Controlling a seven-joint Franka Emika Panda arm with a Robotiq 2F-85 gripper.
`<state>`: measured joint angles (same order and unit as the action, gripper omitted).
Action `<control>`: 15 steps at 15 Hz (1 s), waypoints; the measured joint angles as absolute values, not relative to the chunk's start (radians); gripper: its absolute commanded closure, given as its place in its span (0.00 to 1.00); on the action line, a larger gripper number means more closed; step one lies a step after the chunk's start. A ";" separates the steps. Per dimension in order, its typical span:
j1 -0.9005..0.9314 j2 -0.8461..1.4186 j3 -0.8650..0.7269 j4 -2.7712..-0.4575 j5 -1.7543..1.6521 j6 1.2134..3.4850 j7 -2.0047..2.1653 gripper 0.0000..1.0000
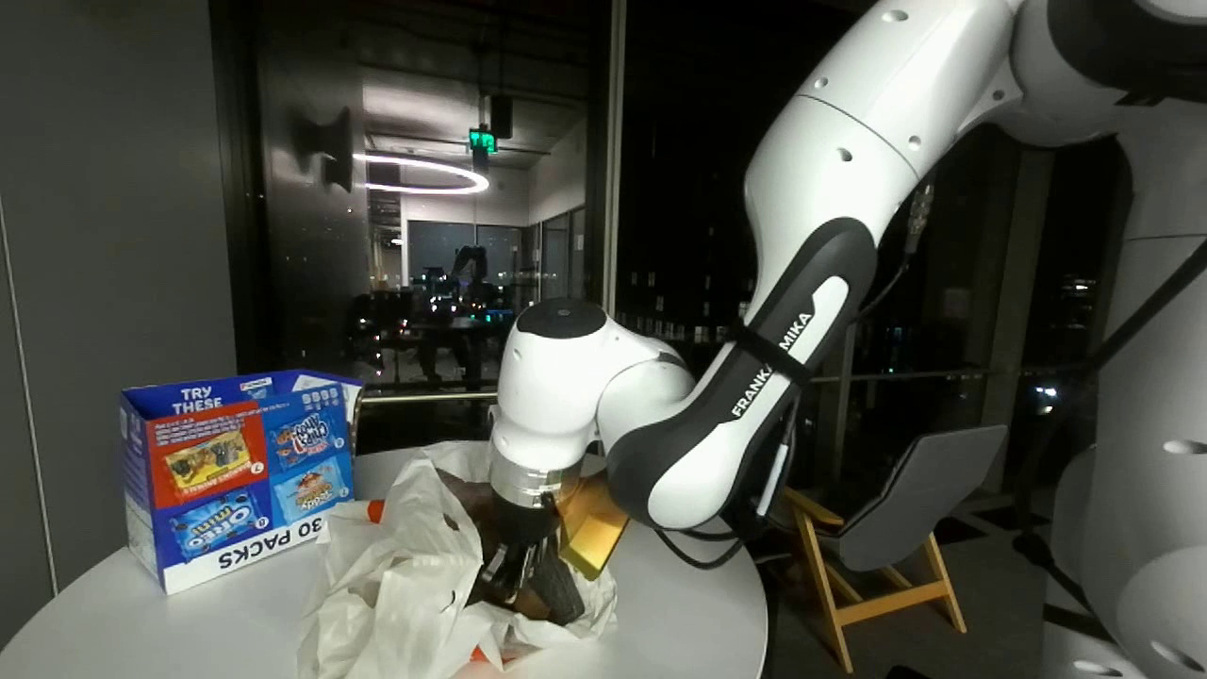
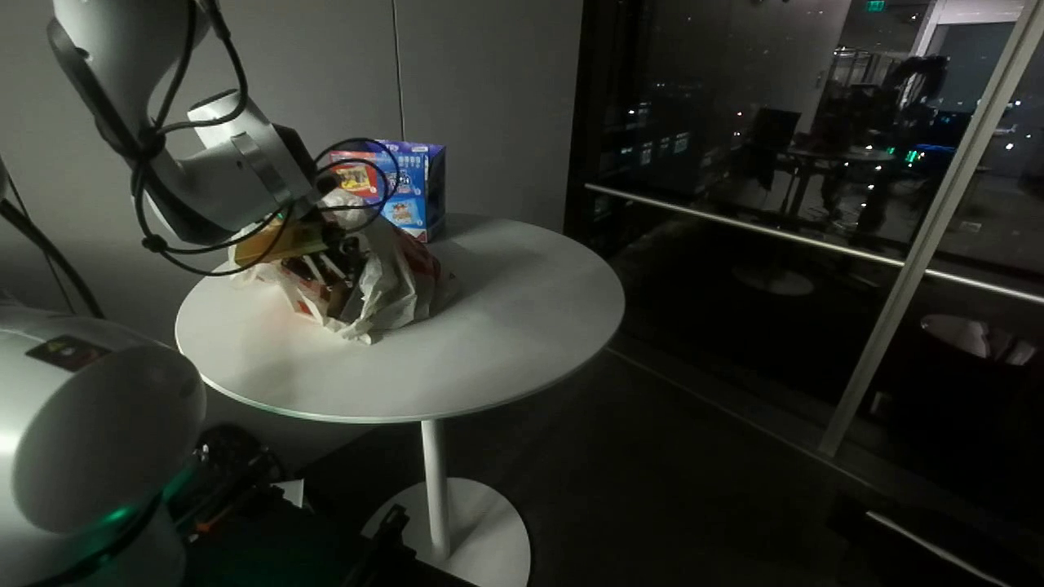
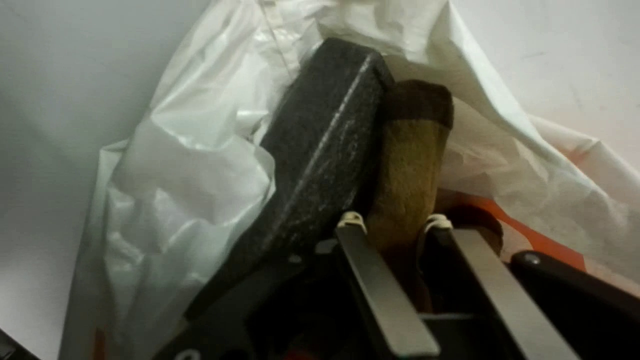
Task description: Empty the plastic
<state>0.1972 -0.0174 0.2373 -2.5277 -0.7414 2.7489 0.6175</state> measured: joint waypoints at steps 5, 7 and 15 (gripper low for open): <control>0.194 0.031 0.231 -2.518 -0.708 2.749 0.615 0.87; 0.194 0.028 0.231 -2.518 -0.666 2.749 0.597 0.87; 0.190 -0.134 0.221 -2.569 -0.436 2.715 0.460 0.87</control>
<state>0.1902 -0.1340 0.2212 -2.5686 -0.4358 2.7153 0.4602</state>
